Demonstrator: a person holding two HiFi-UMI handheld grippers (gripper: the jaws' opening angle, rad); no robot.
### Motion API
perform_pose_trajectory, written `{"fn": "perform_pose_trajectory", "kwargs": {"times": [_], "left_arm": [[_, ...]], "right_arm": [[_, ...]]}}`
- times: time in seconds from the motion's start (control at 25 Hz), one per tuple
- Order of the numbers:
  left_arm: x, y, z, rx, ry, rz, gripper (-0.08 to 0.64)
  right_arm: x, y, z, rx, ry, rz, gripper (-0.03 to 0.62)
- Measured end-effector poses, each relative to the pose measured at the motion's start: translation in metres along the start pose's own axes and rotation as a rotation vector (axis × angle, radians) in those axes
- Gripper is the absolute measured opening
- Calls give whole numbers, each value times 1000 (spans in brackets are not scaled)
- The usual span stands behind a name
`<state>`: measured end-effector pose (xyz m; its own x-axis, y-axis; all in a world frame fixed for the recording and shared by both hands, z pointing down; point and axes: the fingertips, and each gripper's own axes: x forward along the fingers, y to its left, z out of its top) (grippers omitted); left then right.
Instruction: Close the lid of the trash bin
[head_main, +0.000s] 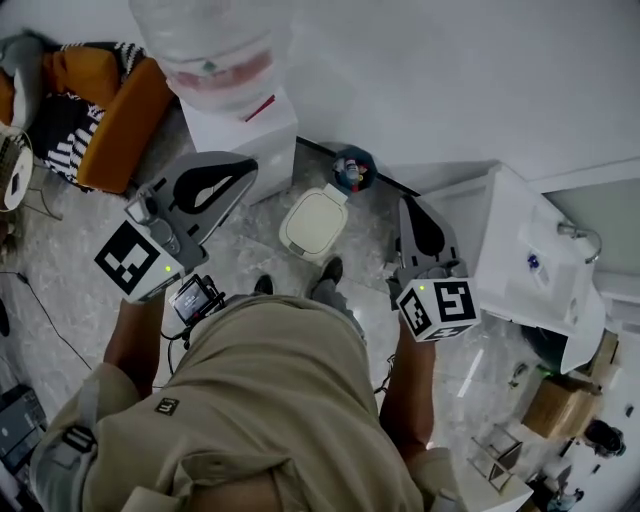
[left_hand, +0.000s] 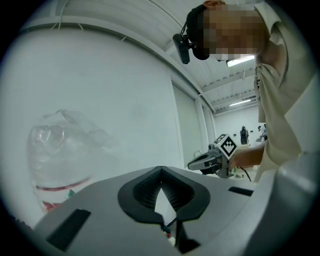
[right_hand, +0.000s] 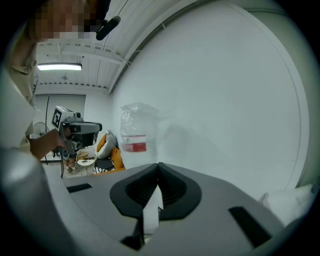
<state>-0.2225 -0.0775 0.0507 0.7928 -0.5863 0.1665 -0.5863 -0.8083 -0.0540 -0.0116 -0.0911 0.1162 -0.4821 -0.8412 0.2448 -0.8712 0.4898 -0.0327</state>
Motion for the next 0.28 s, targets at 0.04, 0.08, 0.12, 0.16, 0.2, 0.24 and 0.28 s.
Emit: {"fn": "perform_pose_trajectory", "kwargs": {"times": [0.04, 0.08, 0.12, 0.16, 0.2, 0.24, 0.28], "left_arm": [[-4, 0, 1, 7, 3, 2, 15], [-8, -1, 1, 13, 5, 5, 15], [-11, 0, 1, 16, 6, 6, 15], [-14, 0, -1, 16, 7, 8, 15], [-16, 0, -2, 14, 8, 8, 15], [-17, 0, -4, 12, 8, 8, 15], [-19, 1, -6, 10, 9, 8, 15]], "right_arm": [[-2, 2, 1, -2, -1, -3, 23], [-4, 4, 1, -5, -1, -5, 22], [-5, 6, 1, -6, 1, -7, 23], [-6, 7, 0, -7, 2, -10, 23], [-7, 9, -1, -7, 4, -12, 22], [-7, 11, -2, -7, 5, -14, 23], [-8, 13, -3, -6, 7, -16, 23]]}}
